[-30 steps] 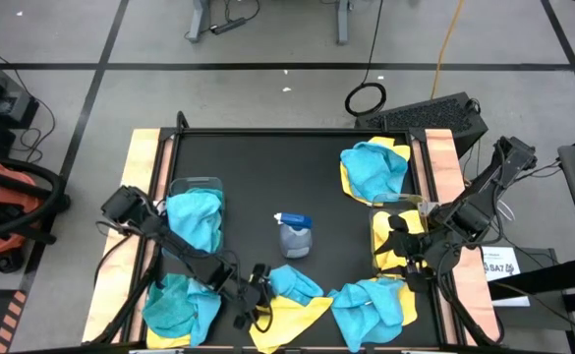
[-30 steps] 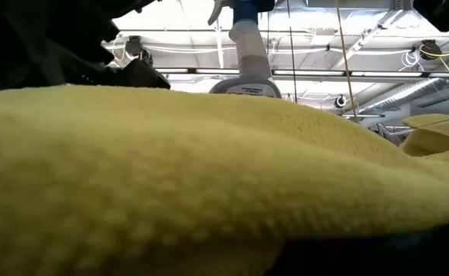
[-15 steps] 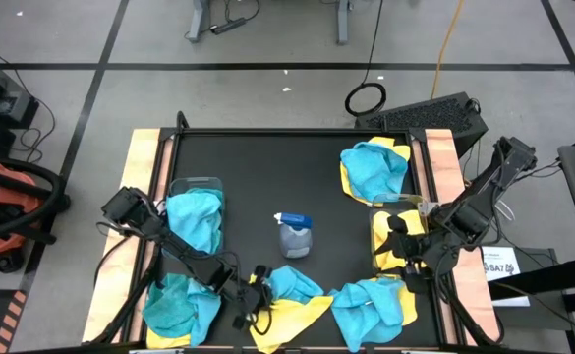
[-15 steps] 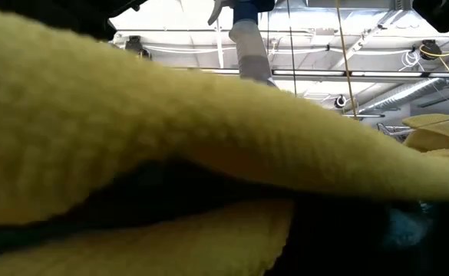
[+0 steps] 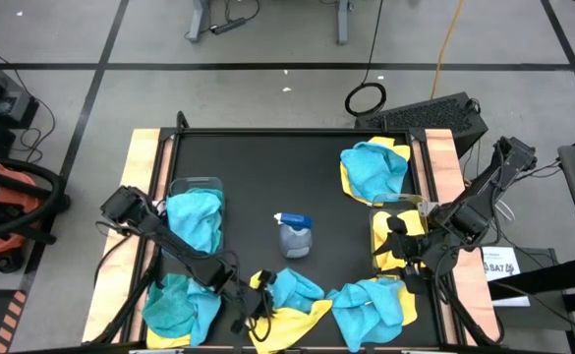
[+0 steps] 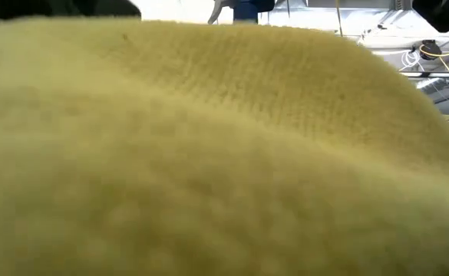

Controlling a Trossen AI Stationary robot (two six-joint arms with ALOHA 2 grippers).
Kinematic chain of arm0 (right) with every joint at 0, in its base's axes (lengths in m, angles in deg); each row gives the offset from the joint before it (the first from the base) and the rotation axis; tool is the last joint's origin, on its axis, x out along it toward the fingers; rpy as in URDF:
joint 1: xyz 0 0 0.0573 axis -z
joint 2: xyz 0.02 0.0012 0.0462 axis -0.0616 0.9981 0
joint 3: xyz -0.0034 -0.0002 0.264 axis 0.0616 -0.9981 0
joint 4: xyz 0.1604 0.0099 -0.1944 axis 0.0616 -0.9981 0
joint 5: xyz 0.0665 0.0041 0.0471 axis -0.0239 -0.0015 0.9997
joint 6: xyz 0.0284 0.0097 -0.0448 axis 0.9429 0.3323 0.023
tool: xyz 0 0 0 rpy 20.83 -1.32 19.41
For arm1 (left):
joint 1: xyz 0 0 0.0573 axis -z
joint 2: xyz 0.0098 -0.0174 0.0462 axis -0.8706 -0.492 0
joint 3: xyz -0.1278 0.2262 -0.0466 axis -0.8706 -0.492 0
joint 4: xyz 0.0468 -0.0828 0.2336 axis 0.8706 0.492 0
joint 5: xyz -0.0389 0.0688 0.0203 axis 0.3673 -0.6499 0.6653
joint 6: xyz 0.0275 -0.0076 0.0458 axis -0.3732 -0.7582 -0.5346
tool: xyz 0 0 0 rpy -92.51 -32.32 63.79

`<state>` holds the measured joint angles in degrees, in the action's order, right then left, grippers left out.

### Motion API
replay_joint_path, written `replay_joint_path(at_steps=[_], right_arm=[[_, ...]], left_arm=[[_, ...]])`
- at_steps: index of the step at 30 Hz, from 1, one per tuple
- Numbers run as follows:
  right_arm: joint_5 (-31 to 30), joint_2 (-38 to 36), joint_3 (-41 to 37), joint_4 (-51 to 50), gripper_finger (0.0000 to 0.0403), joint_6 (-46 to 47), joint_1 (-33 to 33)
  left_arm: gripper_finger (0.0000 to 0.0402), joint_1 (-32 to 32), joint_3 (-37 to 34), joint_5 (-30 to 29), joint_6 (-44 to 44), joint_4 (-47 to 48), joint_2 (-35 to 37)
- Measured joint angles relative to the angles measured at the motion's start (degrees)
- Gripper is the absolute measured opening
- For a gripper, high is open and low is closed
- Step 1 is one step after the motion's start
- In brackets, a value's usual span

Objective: Sort microfiber towel by color & place in baskets
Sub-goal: Put the yellow microfiber cloth into the right transparent bin

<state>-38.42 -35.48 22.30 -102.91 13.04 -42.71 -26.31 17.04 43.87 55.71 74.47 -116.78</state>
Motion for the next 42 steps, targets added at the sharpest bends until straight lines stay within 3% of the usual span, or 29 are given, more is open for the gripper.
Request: replay_joint_path(at_steps=[5,17,24,29,42], right_arm=[[0.0,0.1,0.0,2.1,0.0226,-1.1,0.0],[0.2,4.8,0.0,9.1,0.0226,-6.6,0.0],[0.0,9.9,0.0,18.5,0.0226,-13.0,0.0],[-4.4,14.4,0.0,26.9,0.0229,-18.9,0.1],[-5.8,29.9,0.0,50.7,0.0316,-28.5,5.3]], left_arm=[[0.0007,0.0,0.2,-0.2,-1.7,1.1,3.3],[0.0006,0.0,0.2,-7.0,-6.6,2.3,11.0],[0.001,-0.4,0.2,-13.5,-7.2,2.0,11.9],[0.0013,-1.4,0.2,-13.8,-6.8,1.5,11.9],[0.0015,-3.7,0.2,-14.1,-7.2,-1.2,11.9]])
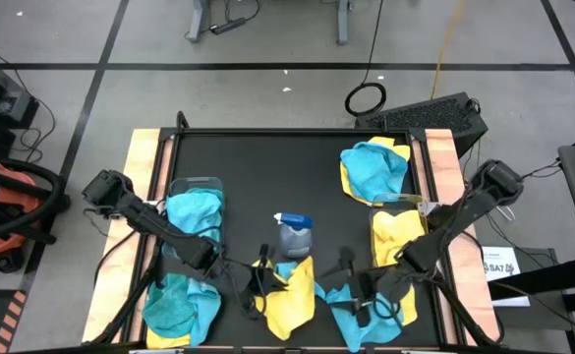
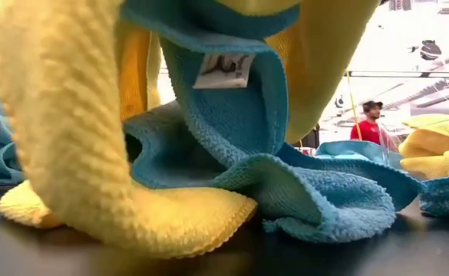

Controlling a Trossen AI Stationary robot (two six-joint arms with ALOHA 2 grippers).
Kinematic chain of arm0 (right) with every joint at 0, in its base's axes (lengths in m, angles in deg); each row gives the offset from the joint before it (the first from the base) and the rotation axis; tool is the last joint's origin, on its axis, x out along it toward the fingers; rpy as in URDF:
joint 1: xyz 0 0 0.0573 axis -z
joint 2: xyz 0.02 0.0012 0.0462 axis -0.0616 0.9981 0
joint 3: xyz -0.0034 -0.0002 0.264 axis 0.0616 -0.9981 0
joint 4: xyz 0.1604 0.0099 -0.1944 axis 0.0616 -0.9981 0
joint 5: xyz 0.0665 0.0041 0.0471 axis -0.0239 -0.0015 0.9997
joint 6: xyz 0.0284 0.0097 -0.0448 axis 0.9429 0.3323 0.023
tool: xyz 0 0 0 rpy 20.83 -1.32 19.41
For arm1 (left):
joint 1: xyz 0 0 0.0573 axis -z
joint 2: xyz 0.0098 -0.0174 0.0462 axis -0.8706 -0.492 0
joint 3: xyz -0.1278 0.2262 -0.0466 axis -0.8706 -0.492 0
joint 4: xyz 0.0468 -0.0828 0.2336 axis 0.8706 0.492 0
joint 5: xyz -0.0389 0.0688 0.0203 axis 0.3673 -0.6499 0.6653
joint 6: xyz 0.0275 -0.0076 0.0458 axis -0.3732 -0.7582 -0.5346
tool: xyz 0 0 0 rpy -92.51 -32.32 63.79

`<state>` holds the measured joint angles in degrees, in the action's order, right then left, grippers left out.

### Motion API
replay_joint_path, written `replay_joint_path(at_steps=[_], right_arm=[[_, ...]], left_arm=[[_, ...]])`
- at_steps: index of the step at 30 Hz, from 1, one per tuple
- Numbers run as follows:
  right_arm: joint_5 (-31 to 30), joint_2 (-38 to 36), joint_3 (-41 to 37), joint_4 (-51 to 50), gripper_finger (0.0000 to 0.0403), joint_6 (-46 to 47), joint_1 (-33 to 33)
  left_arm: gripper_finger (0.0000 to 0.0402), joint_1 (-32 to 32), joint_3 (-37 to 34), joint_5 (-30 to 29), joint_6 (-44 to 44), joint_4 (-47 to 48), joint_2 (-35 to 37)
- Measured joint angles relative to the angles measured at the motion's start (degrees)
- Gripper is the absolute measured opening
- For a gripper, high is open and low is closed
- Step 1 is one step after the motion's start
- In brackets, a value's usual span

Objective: Sort microfiber towel by color & place in baskets
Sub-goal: Put the yellow microfiber cloth into the right transparent bin

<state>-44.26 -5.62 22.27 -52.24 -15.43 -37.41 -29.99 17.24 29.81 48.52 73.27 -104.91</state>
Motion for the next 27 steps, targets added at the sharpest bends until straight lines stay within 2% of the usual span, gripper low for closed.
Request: replay_joint_path(at_steps=[7,16,22,27], right_arm=[[2.4,7.9,0.0,13.5,0.0329,-5.1,2.8],[2.9,14.6,0.0,23.1,0.0306,-5.2,6.3],[3.0,16.9,0.0,26.9,0.026,-6.4,7.2],[2.7,17.3,0.0,27.9,0.0183,-8.0,7.2]], left_arm=[[0.0015,-0.7,0.0,0.0,-0.2,0.0,0.0],[0.0015,-0.7,0.0,0.0,-1.3,-0.3,0.0],[0.0015,-0.9,0.0,0.0,-1.4,-0.3,0.0],[0.0015,-1.0,0.0,0.0,-1.1,0.3,0.0]])
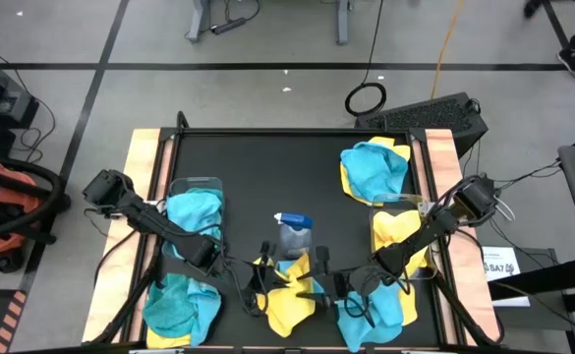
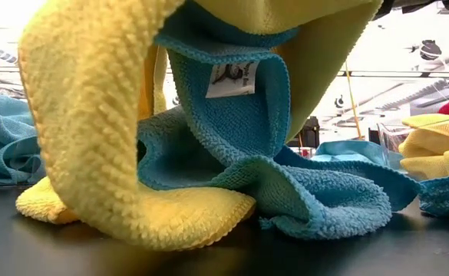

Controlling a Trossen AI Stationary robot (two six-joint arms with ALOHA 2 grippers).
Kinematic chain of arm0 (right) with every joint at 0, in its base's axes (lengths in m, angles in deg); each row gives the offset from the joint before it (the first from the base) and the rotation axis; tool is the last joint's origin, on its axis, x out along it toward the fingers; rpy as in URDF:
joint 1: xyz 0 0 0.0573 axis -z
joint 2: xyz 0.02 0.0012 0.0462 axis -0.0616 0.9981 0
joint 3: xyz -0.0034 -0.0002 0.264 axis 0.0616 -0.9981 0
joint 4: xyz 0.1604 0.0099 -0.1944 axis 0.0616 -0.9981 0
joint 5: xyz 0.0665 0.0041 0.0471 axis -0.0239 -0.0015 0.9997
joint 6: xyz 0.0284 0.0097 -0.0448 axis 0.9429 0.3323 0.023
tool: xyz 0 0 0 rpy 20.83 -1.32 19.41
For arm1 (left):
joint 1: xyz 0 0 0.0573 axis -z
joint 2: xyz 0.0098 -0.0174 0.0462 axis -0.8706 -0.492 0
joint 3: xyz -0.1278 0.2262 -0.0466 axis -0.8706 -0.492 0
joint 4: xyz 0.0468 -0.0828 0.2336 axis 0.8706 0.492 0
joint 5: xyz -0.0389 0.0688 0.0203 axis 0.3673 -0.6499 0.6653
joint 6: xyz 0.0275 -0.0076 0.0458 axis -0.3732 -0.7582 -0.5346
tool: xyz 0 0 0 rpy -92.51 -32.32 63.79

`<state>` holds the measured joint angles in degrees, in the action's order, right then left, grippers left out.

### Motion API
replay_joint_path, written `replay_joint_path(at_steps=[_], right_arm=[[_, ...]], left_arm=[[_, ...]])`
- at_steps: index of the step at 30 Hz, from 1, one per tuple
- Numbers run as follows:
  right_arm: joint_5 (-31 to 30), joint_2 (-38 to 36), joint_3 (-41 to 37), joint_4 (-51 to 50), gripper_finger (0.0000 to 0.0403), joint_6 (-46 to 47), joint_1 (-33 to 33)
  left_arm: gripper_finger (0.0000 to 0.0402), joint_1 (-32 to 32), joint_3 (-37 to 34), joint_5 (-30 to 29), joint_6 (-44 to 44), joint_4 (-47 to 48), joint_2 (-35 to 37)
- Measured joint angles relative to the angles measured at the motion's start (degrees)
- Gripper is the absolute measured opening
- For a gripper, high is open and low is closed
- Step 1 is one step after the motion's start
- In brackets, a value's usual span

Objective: Sort microfiber towel by color & place in baskets
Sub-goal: Put the yellow microfiber cloth into the right transparent bin

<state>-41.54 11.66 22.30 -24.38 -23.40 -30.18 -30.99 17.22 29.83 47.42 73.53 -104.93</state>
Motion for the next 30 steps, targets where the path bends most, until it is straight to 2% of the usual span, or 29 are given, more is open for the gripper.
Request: replay_joint_path(at_steps=[7,8,11,15,22,26,30], right_arm=[[-0.3,0.0,0.0,1.1,0.0026,-3.3,0.0],[-0.4,0.0,0.0,1.1,0.0014,-4.1,0.0],[-2.4,0.0,0.0,1.1,0.0011,-4.8,-0.5],[-4.3,-1.8,0.0,0.2,0.0004,-7.1,-1.7],[-9.8,-10.4,0.0,-5.4,0.0002,-11.6,-5.4],[-14.5,-16.8,0.0,-10.2,0.0001,-13.8,-8.5],[-21.5,-23.1,0.0,-13.3,0.0001,-17.0,-12.4]], left_arm=[[0.0022,0.0,0.0,0.0,0.1,0.1,0.0],[0.0028,0.0,0.0,0.0,0.2,0.2,0.0],[0.0058,0.3,0.0,-0.3,0.2,0.6,0.0],[0.0118,0.9,0.0,-2.4,0.2,0.6,0.0],[0.0217,1.4,0.0,-3.6,1.4,2.4,0.0],[0.0245,1.4,0.0,-3.7,2.9,4.4,0.0],[0.0251,1.4,0.0,-3.7,4.7,6.7,0.0]])
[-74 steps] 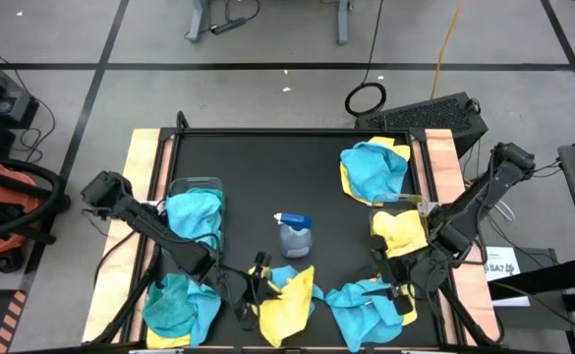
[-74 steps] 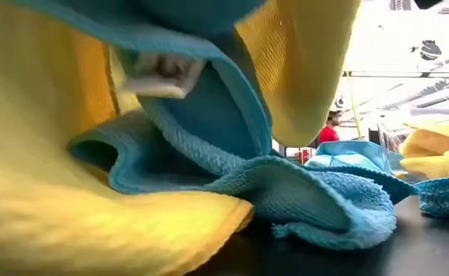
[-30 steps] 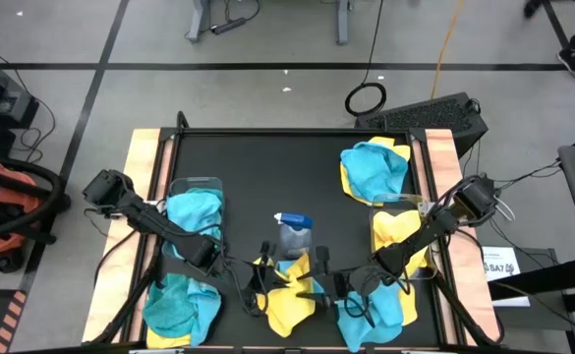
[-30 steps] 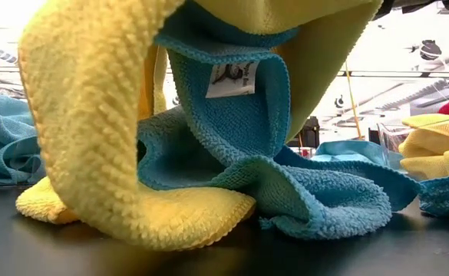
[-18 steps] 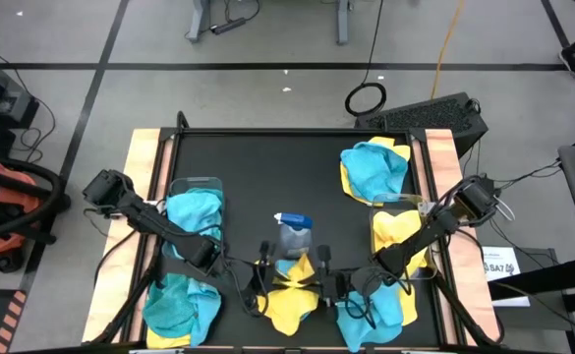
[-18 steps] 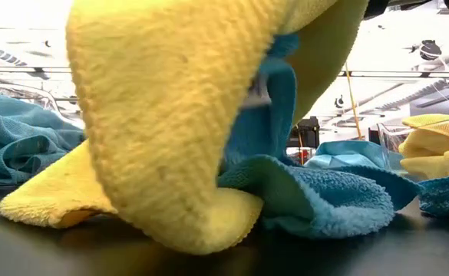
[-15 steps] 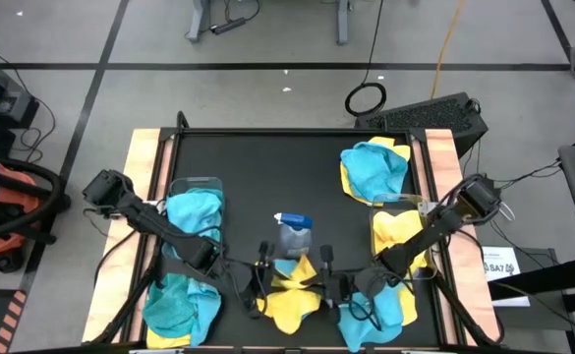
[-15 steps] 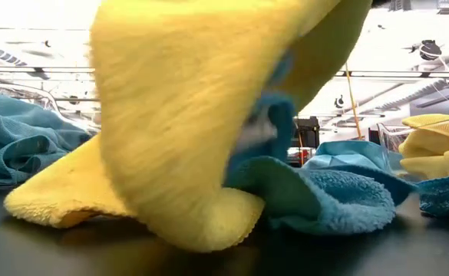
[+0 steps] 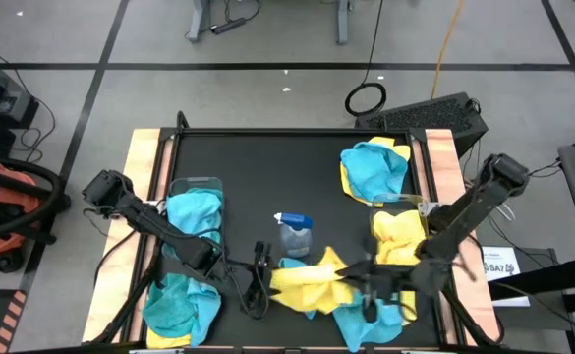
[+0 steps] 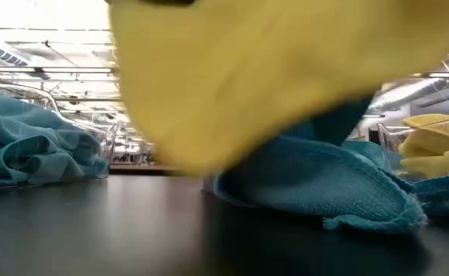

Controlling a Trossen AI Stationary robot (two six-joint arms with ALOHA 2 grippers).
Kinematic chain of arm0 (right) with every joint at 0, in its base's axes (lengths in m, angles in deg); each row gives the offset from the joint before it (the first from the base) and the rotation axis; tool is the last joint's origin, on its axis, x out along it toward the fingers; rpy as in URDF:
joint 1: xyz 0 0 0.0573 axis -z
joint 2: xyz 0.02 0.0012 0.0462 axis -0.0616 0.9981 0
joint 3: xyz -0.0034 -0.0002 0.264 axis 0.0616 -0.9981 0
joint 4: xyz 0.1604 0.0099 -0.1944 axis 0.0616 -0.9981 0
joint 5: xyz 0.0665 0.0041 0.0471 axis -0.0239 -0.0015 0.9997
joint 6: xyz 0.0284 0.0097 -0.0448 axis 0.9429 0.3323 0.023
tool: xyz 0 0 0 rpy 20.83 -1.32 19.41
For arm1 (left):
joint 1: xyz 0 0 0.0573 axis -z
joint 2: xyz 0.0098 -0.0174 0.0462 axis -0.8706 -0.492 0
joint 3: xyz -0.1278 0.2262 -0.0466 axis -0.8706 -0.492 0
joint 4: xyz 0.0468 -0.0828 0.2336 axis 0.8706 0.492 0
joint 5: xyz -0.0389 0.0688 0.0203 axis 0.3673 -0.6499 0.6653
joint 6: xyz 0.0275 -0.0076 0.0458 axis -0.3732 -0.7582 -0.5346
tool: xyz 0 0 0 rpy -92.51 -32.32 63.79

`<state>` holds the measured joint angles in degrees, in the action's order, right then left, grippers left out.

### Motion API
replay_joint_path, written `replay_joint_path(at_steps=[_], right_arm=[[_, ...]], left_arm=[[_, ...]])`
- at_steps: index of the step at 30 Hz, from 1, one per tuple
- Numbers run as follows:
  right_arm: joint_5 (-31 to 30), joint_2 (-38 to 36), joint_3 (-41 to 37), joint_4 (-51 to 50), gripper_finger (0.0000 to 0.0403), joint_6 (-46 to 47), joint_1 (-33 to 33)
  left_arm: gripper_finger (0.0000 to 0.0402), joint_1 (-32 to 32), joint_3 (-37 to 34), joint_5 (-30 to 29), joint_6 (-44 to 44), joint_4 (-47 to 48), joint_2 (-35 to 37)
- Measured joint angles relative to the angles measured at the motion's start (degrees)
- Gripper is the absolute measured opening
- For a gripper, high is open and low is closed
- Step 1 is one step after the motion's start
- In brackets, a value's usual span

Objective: Sort microfiber towel by color & place in baskets
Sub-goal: Put the yellow microfiber cloth into the right transparent bin

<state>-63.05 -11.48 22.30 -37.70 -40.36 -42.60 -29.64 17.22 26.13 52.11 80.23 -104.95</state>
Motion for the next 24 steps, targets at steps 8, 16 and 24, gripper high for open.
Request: replay_joint_path(at_steps=[8,16,24], right_arm=[[-19.5,-11.2,0.0,-1.3,0.0,-11.1,-9.7],[-36.8,-18.0,0.0,-1.3,0.0,-19.6,-17.6],[-42.9,-21.6,0.0,0.9,0.0,-26.4,-24.0]], left_arm=[[0.0251,0.0,0.0,-0.1,1.5,2.5,0.0],[0.0251,0.0,0.0,-0.2,3.0,4.3,0.0],[0.0251,0.0,0.0,-0.2,3.1,4.4,0.0]])
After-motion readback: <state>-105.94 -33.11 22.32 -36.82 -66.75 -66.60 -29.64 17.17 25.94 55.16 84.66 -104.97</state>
